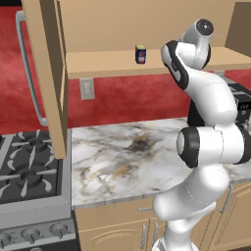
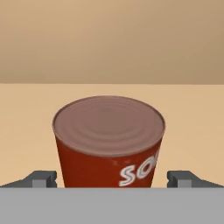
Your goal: Restock the canned food cabinet by taking the new fresh canned food from the counter and placing it in the cabinet. Then, take the old canned food from the cabinet and place it on the counter.
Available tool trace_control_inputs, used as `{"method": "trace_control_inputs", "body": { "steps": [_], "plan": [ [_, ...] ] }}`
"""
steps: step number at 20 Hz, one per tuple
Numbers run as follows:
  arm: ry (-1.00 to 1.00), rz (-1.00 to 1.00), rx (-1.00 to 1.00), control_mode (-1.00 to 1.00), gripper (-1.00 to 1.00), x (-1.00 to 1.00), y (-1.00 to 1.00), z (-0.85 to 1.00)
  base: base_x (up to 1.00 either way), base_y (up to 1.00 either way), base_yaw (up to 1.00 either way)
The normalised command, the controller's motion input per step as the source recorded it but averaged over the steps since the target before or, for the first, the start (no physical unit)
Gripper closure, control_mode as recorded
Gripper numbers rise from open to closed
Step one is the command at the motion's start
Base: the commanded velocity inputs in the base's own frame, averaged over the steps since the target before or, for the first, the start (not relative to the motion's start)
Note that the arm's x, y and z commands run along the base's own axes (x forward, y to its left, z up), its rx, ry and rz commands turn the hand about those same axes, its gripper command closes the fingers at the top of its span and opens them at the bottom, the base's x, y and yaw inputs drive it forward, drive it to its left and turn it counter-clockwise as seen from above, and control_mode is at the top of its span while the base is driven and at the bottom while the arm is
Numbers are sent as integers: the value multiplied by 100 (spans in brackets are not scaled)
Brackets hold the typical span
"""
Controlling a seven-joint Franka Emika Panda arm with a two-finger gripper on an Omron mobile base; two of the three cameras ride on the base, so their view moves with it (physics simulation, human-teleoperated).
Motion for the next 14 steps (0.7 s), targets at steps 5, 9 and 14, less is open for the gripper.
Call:
{"method": "trace_control_inputs", "body": {
  "steps": [5, 9, 14],
  "plan": [
    [0, 0, 0, -100, 100, 8, 0, 0, 0, 0, 0],
    [0, 0, 0, -100, 100, 0, 0, 0, 0, 0, 0],
    [-2, 0, 0, -100, 100, -16, 0, 0, 0, 0, 0]
  ]
}}
